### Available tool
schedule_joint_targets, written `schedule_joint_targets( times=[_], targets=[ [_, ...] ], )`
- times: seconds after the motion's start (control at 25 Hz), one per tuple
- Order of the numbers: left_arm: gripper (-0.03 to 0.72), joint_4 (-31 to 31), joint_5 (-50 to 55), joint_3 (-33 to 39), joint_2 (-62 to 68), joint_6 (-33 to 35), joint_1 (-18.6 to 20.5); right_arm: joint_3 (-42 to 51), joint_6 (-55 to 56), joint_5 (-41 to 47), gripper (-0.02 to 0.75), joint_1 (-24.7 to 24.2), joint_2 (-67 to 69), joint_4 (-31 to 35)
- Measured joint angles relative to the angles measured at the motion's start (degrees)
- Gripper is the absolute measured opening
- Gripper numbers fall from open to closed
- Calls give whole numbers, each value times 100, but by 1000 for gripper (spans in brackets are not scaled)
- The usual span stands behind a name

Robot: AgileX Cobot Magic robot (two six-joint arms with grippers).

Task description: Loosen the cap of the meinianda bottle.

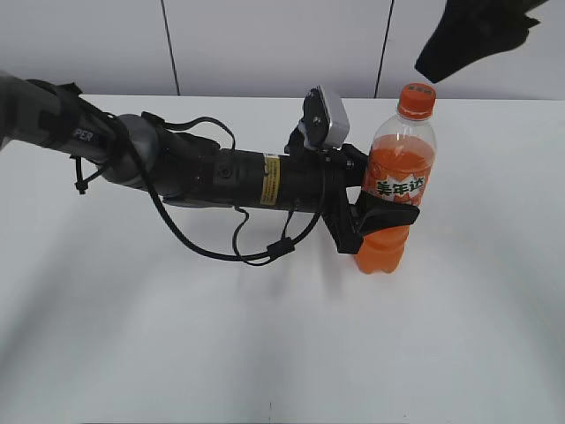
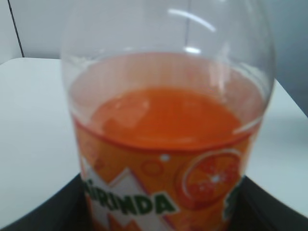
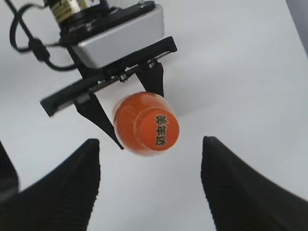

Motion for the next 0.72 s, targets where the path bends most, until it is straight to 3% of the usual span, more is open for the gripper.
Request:
schedule_joint_targets(
  times=[0.32,0.44,0.72],
  targets=[
    [427,0,0,0,0,0,0,0,5578,5,494,0,22,87],
    [427,0,0,0,0,0,0,0,6262,5,494,0,124,70],
    [427,0,0,0,0,0,0,0,6458,5,494,0,481,-48]
  ],
)
